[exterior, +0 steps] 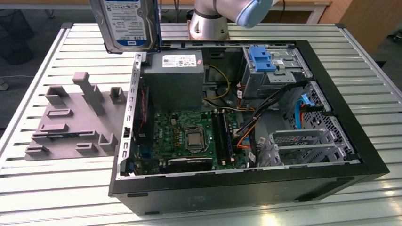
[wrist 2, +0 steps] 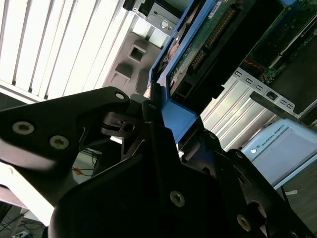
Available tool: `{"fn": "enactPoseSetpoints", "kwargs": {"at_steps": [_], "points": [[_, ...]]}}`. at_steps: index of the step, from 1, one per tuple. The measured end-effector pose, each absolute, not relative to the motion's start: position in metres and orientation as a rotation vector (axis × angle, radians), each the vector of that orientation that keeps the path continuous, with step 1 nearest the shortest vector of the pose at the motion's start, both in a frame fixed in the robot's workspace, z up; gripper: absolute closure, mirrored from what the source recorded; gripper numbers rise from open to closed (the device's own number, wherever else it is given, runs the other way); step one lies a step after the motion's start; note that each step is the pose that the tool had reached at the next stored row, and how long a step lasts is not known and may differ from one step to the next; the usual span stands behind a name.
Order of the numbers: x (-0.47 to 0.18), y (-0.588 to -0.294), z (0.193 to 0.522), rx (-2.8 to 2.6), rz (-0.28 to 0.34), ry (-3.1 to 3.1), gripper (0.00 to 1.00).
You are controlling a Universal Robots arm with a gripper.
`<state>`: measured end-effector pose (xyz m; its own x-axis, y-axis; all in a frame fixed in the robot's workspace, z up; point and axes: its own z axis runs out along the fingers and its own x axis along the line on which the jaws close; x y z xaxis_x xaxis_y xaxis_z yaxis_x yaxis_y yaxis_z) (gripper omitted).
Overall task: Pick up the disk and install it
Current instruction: 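Pick up the disk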
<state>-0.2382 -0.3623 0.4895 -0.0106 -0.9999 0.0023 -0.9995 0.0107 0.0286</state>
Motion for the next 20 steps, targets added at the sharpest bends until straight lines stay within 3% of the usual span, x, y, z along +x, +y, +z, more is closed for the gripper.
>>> {"fn": "enactPoseSetpoints", "kwargs": {"at_steps": [20], "points": [[-0.2289,-0.3623,0.4895,2.194,-0.029,-2.218,0.63]]}}
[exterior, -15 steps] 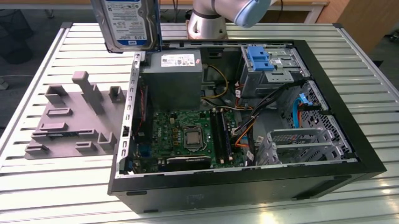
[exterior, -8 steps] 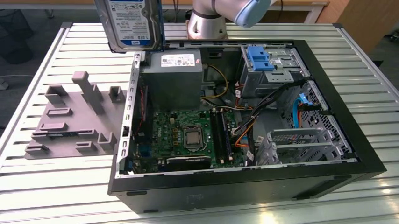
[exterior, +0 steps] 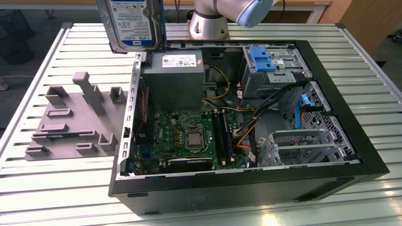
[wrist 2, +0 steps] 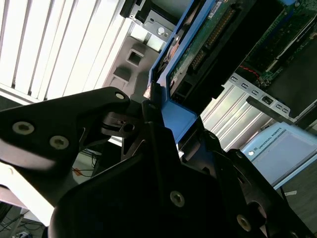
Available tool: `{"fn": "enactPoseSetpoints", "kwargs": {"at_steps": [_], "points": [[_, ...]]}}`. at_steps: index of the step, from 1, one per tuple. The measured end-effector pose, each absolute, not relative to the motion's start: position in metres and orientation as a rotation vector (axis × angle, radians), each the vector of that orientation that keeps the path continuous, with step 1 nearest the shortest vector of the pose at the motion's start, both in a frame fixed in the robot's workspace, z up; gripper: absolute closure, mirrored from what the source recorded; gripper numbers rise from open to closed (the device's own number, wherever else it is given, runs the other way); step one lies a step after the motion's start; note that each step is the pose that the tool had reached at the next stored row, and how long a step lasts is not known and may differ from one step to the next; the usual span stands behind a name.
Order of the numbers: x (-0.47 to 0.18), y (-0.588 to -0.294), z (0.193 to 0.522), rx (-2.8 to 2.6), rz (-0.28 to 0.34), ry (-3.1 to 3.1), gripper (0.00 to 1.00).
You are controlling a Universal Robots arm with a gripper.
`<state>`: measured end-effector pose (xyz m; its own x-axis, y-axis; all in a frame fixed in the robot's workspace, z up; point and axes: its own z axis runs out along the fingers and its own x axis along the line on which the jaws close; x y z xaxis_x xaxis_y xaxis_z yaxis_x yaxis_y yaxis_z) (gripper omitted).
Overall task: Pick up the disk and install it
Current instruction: 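Pick up the disk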
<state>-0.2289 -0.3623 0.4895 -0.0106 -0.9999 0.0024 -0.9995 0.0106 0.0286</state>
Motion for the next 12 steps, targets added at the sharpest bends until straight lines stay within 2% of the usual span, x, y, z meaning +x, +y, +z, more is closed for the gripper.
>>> {"fn": "enactPoseSetpoints", "kwargs": {"at_steps": [12], "points": [[-0.2235,-0.3623,0.4895,2.194,-0.029,-2.218,0.63]]}}
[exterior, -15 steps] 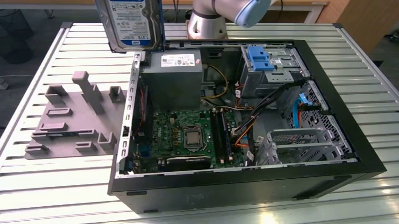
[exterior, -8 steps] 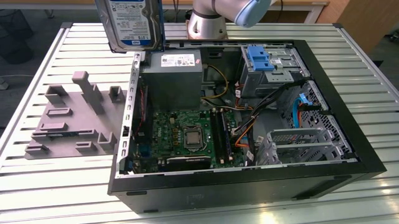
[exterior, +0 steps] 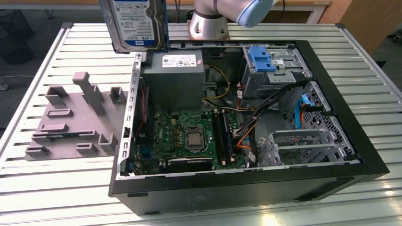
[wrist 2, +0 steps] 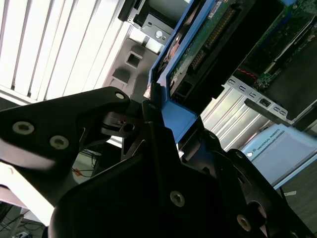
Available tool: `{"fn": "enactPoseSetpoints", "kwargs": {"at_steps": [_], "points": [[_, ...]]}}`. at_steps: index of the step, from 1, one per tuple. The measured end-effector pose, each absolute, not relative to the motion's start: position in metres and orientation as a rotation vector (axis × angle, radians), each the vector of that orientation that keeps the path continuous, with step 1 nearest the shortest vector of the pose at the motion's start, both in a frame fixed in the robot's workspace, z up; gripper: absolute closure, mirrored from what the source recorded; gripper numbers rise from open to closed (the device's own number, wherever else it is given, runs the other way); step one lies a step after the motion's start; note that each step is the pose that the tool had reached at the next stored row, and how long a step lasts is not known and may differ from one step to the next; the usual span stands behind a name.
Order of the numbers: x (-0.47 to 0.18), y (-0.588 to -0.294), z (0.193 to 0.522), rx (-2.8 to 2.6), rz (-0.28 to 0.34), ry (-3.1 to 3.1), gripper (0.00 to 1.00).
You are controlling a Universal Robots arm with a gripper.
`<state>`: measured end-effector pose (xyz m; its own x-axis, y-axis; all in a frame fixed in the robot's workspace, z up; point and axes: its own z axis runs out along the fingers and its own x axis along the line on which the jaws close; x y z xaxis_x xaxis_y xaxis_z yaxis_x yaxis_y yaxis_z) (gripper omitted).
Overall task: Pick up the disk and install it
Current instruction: 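Pick up the disk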
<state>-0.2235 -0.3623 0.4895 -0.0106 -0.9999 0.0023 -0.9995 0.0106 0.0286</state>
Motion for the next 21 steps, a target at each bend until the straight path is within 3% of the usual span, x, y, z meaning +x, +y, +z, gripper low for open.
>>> {"fn": "enactPoseSetpoints", "kwargs": {"at_steps": [21], "points": [[-0.213,-0.362,0.490,2.194,-0.029,-2.218,0.63]]}}
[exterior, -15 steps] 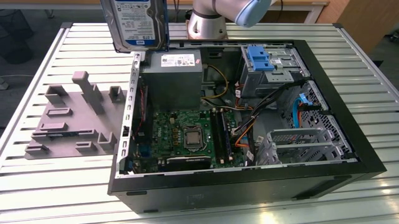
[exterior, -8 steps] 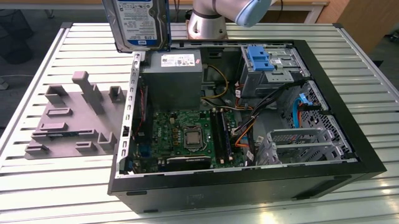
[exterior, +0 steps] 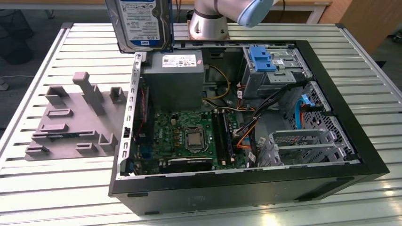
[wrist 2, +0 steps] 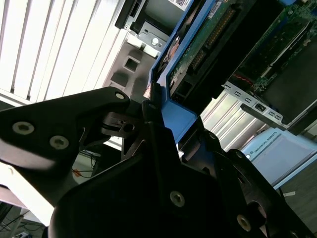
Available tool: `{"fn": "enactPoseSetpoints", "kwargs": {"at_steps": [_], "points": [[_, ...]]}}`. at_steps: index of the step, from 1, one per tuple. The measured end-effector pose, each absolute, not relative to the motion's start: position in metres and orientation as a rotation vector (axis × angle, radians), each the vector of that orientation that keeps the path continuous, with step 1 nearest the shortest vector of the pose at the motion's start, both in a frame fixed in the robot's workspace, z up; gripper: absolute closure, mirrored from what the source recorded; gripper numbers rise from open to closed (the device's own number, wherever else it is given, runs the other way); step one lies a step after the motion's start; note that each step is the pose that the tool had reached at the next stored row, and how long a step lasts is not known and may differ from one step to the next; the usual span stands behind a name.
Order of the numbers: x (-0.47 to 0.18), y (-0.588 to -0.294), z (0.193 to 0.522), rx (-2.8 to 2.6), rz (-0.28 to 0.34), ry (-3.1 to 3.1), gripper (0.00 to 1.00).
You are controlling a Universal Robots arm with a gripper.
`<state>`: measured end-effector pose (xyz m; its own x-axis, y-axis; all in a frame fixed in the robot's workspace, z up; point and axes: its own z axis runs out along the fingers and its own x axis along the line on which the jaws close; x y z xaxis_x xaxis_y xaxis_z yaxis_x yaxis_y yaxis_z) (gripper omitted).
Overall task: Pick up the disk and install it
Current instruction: 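Pick up the disk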
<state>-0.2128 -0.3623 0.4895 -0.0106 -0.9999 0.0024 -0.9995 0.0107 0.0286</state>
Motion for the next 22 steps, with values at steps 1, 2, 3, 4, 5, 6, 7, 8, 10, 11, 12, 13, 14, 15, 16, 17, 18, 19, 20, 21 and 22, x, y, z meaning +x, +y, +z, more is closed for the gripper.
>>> {"fn": "enactPoseSetpoints", "kwargs": {"at_steps": [1,2,3,4,5,6,7,8,10,11,12,13,14,15,16,17,18,19,20,21,22], "points": [[-0.211,-0.362,0.490,2.194,-0.029,-2.218,0.63],[-0.209,-0.362,0.489,2.194,-0.029,-2.218,0.63],[-0.206,-0.362,0.490,2.194,-0.029,-2.218,0.63],[-0.205,-0.362,0.490,2.194,-0.029,-2.218,0.63],[-0.205,-0.363,0.490,2.194,-0.029,-2.218,0.63],[-0.205,-0.364,0.490,2.194,-0.029,-2.218,0.63],[-0.205,-0.365,0.490,2.194,-0.029,-2.218,0.63],[-0.205,-0.366,0.490,2.194,-0.029,-2.218,0.63],[-0.205,-0.370,0.490,2.194,-0.029,-2.218,0.63],[-0.205,-0.371,0.489,2.195,-0.028,-2.218,0.63],[-0.205,-0.373,0.490,2.195,-0.027,-2.218,0.63],[-0.205,-0.374,0.490,2.196,-0.026,-2.219,0.63],[-0.205,-0.375,0.490,2.197,-0.025,-2.219,0.63],[-0.205,-0.375,0.490,2.197,-0.024,-2.219,0.63],[-0.205,-0.376,0.490,2.197,-0.024,-2.220,0.63],[-0.205,-0.376,0.489,2.198,-0.023,-2.220,0.63],[-0.205,-0.376,0.490,2.198,-0.022,-2.221,0.63],[-0.205,-0.376,0.490,2.199,-0.021,-2.221,0.63],[-0.205,-0.377,0.489,2.199,-0.021,-2.221,0.63],[-0.205,-0.377,0.490,2.199,-0.020,-2.221,0.63],[-0.205,-0.378,0.490,2.199,-0.020,-2.221,0.63]]}}
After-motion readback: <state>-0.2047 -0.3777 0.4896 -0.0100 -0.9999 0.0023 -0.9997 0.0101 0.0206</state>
